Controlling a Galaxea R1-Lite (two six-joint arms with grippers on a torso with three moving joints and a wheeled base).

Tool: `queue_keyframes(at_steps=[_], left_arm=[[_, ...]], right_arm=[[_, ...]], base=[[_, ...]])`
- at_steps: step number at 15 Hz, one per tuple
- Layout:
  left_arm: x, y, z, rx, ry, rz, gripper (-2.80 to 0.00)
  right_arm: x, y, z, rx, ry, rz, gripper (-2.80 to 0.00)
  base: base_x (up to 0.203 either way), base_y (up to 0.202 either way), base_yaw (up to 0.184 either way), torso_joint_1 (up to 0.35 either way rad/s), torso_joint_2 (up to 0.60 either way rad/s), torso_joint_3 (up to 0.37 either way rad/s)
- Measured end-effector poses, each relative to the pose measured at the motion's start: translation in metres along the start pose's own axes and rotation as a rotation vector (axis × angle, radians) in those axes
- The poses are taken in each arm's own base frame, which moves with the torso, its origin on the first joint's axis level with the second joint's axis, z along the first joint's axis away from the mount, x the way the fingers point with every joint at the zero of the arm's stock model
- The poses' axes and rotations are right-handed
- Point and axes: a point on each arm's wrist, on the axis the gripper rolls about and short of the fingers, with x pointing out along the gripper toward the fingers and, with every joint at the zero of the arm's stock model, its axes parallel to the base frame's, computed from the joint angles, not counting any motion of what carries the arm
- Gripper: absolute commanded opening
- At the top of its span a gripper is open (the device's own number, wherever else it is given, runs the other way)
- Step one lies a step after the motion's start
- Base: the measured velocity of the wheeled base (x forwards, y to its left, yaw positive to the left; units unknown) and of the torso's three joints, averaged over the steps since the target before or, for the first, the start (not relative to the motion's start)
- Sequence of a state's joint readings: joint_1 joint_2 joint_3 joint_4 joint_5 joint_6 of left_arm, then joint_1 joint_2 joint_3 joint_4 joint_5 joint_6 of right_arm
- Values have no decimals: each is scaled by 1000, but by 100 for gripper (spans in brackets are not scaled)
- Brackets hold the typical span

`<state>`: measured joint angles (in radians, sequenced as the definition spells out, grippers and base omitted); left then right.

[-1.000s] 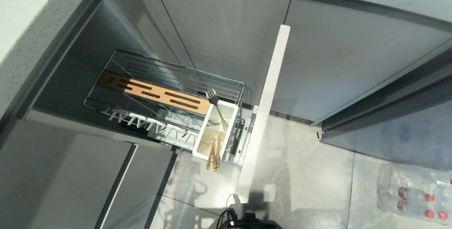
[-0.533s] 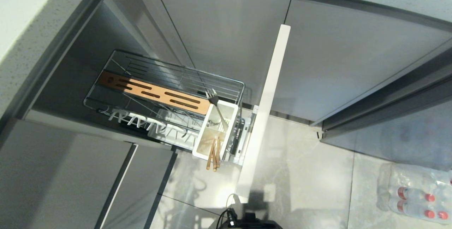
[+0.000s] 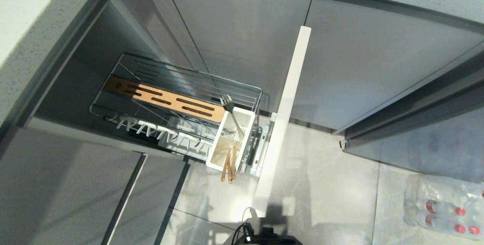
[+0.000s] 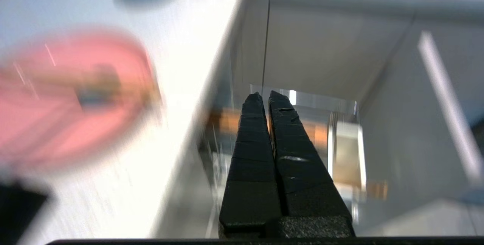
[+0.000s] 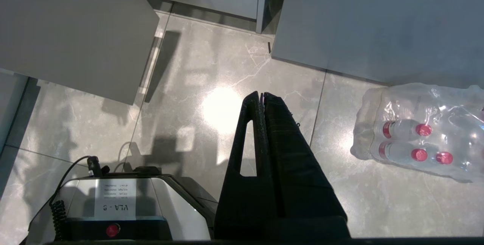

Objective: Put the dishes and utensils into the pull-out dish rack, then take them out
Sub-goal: Pick up the bowl and place it in the cupboard

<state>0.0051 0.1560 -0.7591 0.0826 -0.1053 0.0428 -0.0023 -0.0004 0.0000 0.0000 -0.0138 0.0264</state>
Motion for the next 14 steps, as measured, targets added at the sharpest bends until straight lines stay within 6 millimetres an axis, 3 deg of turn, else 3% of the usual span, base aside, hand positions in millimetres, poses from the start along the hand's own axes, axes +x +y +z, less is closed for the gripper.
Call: queue_keyframes(at_steps=[4, 8, 11, 14], left_arm=[[40, 8, 100, 17, -157, 8, -280], [106, 19, 163, 22, -227, 47, -280], [173, 28, 170, 12, -143, 132, -280], [257, 41, 135, 36, -17, 260, -280]], right_arm=[[0, 0, 0, 0, 0, 0, -280], [0, 0, 0, 0, 0, 0, -280], [0, 0, 0, 0, 0, 0, -280], [0, 0, 0, 0, 0, 0, -280]], base=[[0, 0, 0, 0, 0, 0], [0, 0, 0, 0, 0, 0], [0, 0, 0, 0, 0, 0], [0, 0, 0, 0, 0, 0]])
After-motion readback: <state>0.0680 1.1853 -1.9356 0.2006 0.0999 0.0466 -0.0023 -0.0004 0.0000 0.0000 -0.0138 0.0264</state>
